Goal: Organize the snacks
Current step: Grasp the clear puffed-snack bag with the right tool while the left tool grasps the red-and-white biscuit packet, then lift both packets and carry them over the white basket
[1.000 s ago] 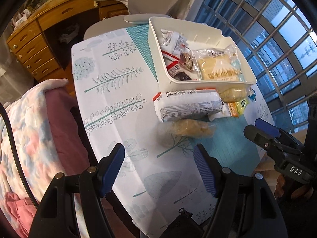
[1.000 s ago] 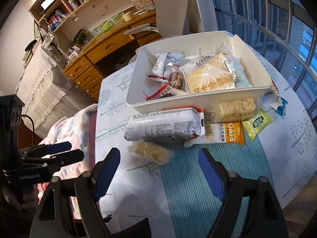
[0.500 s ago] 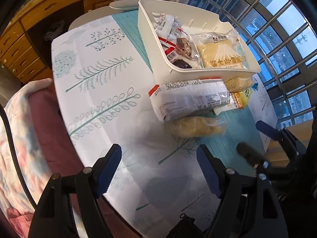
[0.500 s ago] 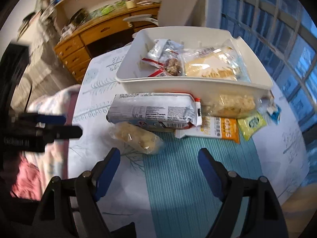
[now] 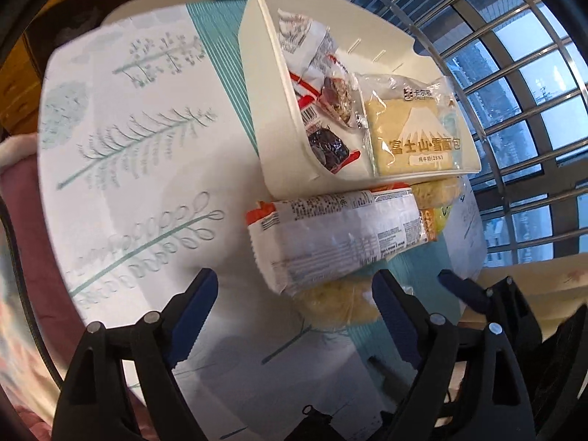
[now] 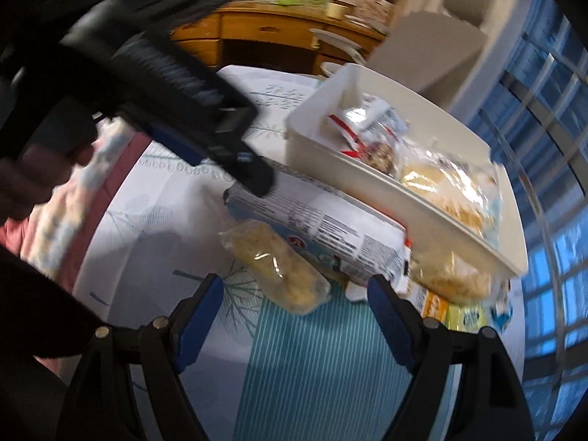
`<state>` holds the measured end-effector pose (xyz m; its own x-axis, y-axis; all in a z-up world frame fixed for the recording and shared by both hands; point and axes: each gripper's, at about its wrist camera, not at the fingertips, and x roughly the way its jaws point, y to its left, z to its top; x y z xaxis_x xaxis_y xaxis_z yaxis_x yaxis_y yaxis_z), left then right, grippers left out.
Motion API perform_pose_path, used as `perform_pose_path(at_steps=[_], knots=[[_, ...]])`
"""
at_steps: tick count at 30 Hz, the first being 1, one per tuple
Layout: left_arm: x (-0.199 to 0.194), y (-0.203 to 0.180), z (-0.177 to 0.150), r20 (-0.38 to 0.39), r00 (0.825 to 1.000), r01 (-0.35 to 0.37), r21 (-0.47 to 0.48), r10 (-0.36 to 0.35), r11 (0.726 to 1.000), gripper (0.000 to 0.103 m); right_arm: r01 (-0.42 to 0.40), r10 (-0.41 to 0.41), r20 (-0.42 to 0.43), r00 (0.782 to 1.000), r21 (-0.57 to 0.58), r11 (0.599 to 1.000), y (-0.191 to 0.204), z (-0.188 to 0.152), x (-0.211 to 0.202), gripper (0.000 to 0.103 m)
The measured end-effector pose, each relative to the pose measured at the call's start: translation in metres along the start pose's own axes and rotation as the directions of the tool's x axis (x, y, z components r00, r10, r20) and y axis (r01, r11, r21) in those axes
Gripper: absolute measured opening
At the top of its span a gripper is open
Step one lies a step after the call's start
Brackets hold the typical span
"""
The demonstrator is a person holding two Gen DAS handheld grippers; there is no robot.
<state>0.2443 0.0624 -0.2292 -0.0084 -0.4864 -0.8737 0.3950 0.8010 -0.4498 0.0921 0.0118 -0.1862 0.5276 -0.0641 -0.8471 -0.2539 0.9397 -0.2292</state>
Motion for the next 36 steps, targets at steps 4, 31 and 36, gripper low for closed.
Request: perform_pose_path(at_steps=[4,31,36], knots=[[0.018,0.007,0.008,-0.037,0.998,0.048,-0.067,-0.051,0.997,0.086,-0.002,0.002,0.008,1.0,-0.095,0.996,0.006,0.0,0.012,0.08],[0.054,0.032,0.017,-0.02,0.976,0.189,-0.411,-0.216,0.892,0.061,-0.144,0.138,-0.149,0.979,-0.03,0.989,-0.029,0.009,0.038,0.035],[0.046,0.035,0.013,-0.003,0.973,0.208,-0.436,-0.233,0.876,0.053,-0.16,0.162,-0.178,0.971,0.028,0.987,-0.034,0.008,0.033,0.035]])
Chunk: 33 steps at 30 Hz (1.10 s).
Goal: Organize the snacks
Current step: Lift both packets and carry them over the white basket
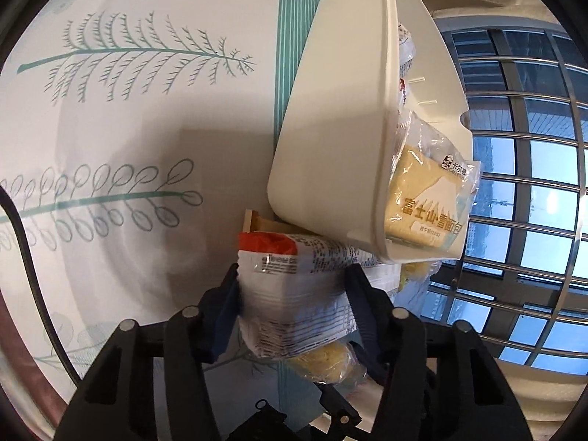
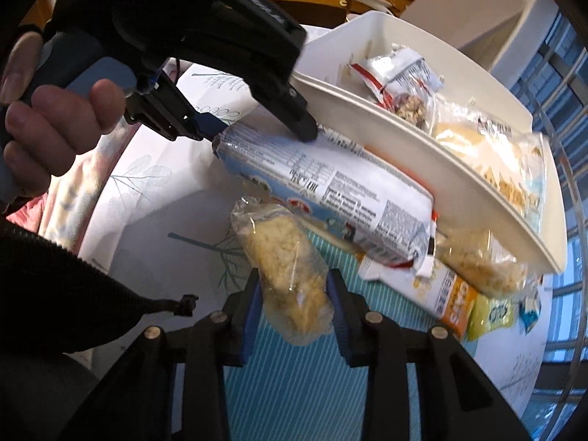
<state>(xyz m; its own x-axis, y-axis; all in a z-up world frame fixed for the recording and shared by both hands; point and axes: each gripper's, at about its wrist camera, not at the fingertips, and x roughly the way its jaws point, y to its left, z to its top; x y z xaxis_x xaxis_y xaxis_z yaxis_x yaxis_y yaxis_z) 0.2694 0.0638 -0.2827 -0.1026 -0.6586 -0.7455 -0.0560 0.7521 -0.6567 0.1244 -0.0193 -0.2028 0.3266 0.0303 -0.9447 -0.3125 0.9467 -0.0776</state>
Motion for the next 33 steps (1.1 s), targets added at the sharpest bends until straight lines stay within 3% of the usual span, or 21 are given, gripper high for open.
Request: perform_pose_path(at_steps=[11,20,33], knots=[[-0.03,-0.003,-0.015,0.049,0.999,0.005,0.019,-0.006,1.0,0.043,-0.036,0.038,-0.012,0.999,0.104,0.994,0.001,-0.026,-0.028,0.034],[-0.063,-0.003,-0.04,0.1,0.995,0.011,0.04,-0.015,0.999,0.038,-0.042,0.037,0.032,0.999,0.198,0.979,-0.019,-0.036,-0.047,0.034],[-0.115,-0.006,-0.087,0.149,0.987,-0.076,0.06,0.067,0.995,0.035,-0.096,0.056,0.111,0.992,0.404,0.91,-0.052,-0.056,-0.091,0.034]])
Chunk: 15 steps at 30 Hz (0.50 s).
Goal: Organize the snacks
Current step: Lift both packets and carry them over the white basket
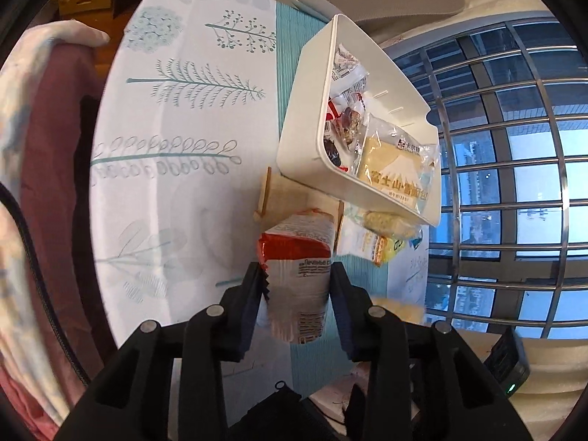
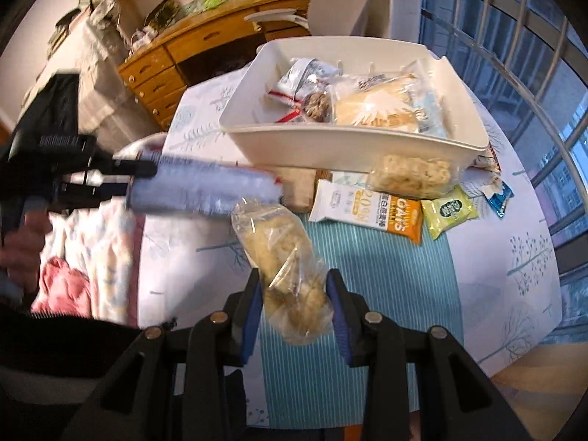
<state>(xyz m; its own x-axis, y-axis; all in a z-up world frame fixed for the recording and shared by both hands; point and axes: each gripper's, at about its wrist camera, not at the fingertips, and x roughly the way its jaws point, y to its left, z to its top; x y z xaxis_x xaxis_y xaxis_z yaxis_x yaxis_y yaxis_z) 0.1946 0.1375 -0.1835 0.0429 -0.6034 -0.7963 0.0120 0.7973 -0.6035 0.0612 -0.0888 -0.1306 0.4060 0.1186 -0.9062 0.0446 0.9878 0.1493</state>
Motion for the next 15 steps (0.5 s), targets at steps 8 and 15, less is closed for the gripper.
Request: perform_pose_path(at_steps=[8,15], knots=[[-0.035,-0.021,-0.022,0.016,0.998,-0.057,-0.006,0.057,0.998,0.034,-0.036,0.037,0.047,0.998,-0.022,0.999,-0.013,0.03,-0.026,0.034],[-0.066,-0.064,-0.031,0.081,0.995,-0.064,-0.011,0.065,0.998,0.034,-0.086,0.092,0.076,0.993,-0.082,0.993,-0.029,0.067,-0.041,0.034]])
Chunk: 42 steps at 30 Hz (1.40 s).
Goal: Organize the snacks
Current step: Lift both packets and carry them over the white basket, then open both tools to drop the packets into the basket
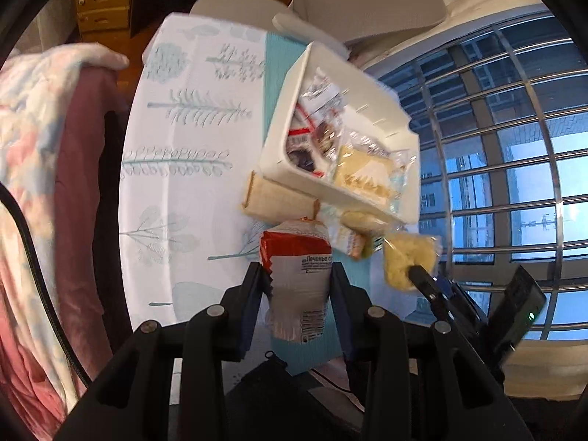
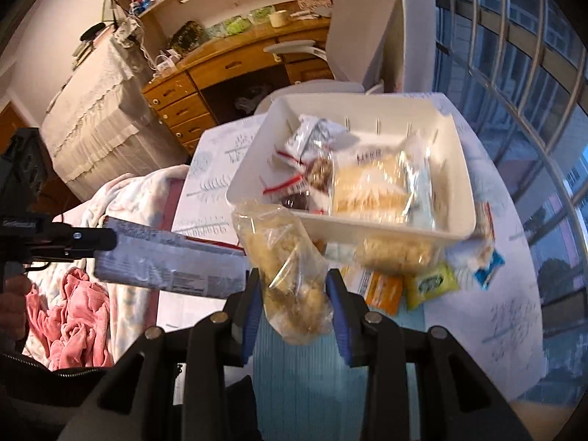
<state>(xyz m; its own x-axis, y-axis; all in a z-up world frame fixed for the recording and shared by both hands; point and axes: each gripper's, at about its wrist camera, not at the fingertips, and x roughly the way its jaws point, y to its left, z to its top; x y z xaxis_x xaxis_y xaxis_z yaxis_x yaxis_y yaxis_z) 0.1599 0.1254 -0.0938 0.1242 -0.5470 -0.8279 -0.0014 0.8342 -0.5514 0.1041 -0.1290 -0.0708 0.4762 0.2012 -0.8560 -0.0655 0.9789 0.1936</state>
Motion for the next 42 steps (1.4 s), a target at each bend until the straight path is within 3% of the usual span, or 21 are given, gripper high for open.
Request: perform_pose_path(at_steps=[8,15,22,29,31,36,40,42], knots=[[-0.037,-0.069,0.013,0.114,0.99,0.083,0.04,-0.087,0.996,0.034,-0.043,0.044,0.029,0.999,-0.031,0.999,-0.031,0.036,-0.012,0.034],[-0.032,-0.12,0.041,0.202,0.971,0.111,0.093,-0.128,0.989,0.034,-0.05,0.052,0.061,0.997,-0.029,0.998,-0.067,0.065,-0.018,0.034],[0.005,-0.147,0.081,0.249,0.954,0.145,0.096,-0.165,0.985,0.034,-0.047,0.048,0.077,0.996,-0.011,0.999,-0.105,0.094,-0.009,0.034],[0.065,-0.156,0.124,0.274,0.939,0.197,0.071,-0.209,0.978,0.034,-0.069,0.067,0.057,0.996,0.034,0.997,-0.138,0.116,0.019,0.034],[0.081,-0.158,0.132,0.272,0.939,0.2,0.069,-0.211,0.977,0.034,-0.082,0.08,0.043,0.996,0.043,0.996,-0.146,0.12,0.03,0.034],[0.123,-0.161,0.15,0.226,0.959,0.163,0.046,-0.17,0.985,0.03,-0.094,0.094,0.001,0.996,0.047,0.994,-0.156,0.125,0.057,0.034],[0.135,-0.157,0.15,0.21,0.97,0.12,0.017,-0.121,0.993,0.037,-0.103,0.105,-0.024,0.994,0.065,0.993,-0.162,0.125,0.072,0.036],[0.136,-0.157,0.148,0.214,0.973,0.082,0.011,-0.083,0.997,0.059,-0.109,0.113,-0.043,0.993,0.078,0.991,-0.164,0.124,0.078,0.04]])
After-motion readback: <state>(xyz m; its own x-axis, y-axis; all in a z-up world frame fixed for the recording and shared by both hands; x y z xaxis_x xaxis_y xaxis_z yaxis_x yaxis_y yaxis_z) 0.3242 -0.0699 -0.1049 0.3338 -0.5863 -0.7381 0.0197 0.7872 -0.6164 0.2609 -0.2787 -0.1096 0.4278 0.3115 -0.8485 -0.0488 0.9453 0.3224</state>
